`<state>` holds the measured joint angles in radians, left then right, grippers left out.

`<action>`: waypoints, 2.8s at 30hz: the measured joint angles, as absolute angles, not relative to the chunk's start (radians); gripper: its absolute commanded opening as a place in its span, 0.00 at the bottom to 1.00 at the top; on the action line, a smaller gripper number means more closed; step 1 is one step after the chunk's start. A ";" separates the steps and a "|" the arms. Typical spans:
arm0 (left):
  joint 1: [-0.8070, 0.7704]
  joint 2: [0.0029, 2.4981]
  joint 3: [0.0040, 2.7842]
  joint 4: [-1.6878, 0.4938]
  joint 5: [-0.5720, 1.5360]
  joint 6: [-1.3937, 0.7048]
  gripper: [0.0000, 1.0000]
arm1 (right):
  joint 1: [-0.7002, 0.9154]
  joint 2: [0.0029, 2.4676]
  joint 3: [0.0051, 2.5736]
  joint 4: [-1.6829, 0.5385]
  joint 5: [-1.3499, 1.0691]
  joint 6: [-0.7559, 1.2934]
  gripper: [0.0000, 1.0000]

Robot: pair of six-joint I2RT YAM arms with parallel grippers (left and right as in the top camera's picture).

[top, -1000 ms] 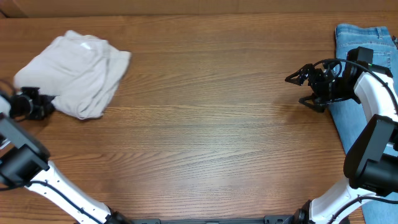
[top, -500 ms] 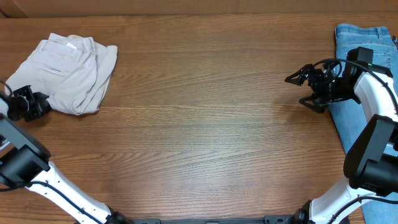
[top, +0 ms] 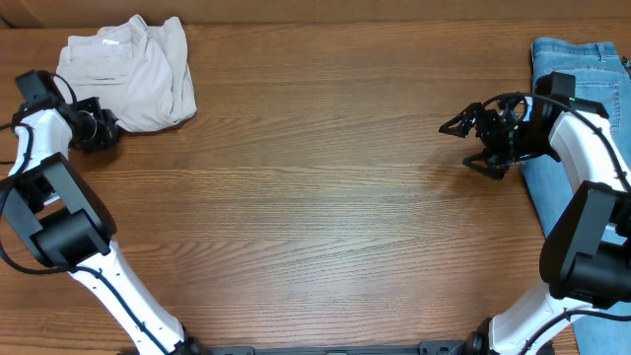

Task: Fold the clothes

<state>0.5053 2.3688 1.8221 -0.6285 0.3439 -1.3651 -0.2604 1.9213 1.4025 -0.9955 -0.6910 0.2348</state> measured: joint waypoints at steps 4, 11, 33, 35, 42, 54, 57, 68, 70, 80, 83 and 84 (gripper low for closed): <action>0.504 2.367 1.822 -0.629 0.336 -1.349 0.05 | -0.259 1.921 1.402 -1.000 -0.679 0.235 1.00; 0.514 2.367 1.822 -0.627 0.337 -1.280 0.05 | -0.259 1.921 1.402 -1.004 -0.669 0.235 1.00; 0.517 2.371 1.819 -0.523 0.200 -1.092 0.28 | -0.253 1.921 1.402 -1.021 -0.665 0.235 1.00; 0.516 2.371 1.819 -0.518 0.200 -1.066 0.34 | -0.253 1.921 1.402 -1.020 -0.665 0.235 1.00; 0.512 2.371 1.840 -0.572 0.197 -0.982 0.40 | -0.253 1.921 1.402 -1.010 -0.665 0.235 1.00; 0.518 2.350 1.841 -0.680 0.250 -0.849 0.60 | -0.253 1.921 1.402 -0.992 -0.665 0.235 1.00; 0.519 2.328 1.835 -0.744 0.253 -0.830 1.00 | -0.253 1.921 1.402 -0.980 -0.665 0.235 1.00; 0.519 2.286 1.811 -0.826 0.242 -0.826 0.93 | -0.252 1.921 1.402 -0.978 -0.665 0.228 1.00; 0.519 2.268 1.804 -0.833 0.241 -0.815 0.85 | -0.253 1.921 1.402 -0.978 -0.665 0.225 1.00; 0.455 1.988 1.790 -0.654 0.212 -0.703 0.04 | -0.252 1.921 1.402 -0.978 -0.665 0.219 1.00; 0.423 1.943 1.797 -0.564 0.165 -0.685 0.04 | -0.252 1.921 1.402 -0.978 -0.665 0.218 1.00; 0.413 1.943 1.798 -0.542 0.144 -0.677 0.04 | -0.251 1.921 1.402 -0.978 -0.665 0.217 1.00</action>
<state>0.4129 1.9427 1.7985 -0.5423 0.1436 -0.6773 -0.2508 1.9213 1.4025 -0.9779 -0.6647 0.2169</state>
